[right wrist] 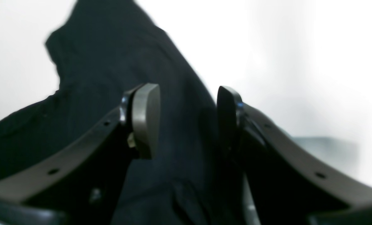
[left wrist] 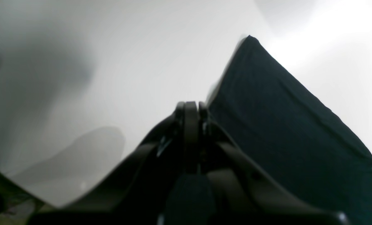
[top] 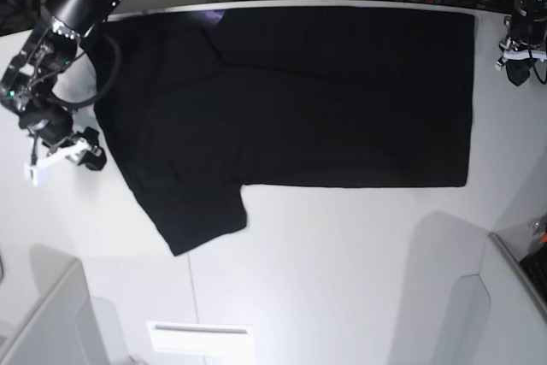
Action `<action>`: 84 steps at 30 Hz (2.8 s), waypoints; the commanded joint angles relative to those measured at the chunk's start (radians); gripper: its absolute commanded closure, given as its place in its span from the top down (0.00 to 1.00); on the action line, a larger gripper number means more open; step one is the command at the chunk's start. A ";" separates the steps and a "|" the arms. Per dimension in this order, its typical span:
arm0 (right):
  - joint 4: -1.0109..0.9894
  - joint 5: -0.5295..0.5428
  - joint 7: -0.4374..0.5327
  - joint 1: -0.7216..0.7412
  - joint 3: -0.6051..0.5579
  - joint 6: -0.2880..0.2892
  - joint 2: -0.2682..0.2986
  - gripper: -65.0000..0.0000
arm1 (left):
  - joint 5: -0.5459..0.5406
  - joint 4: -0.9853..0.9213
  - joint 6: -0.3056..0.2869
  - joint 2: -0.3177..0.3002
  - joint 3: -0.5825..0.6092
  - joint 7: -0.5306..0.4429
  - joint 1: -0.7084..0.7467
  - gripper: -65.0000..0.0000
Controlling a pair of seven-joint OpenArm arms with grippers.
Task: Fold the T-shirt properly
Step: 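Release and move both grippers down to the hem corners of the shirt, then grasp the hem corners with both grippers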
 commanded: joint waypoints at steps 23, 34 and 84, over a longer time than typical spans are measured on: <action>-0.712 -0.107 0.383 0.440 -0.441 0.002 0.109 0.62 | -0.011 0.008 -0.007 -0.056 -0.008 -0.018 0.011 0.22; -0.801 -0.109 0.429 0.476 -0.610 0.002 0.111 0.61 | -0.011 0.008 -0.007 -0.062 -0.008 -0.018 0.011 0.23; -0.795 -0.109 0.432 0.461 -0.613 -0.028 0.116 0.00 | 0.462 -0.847 -0.007 -0.176 0.458 0.153 -0.961 0.84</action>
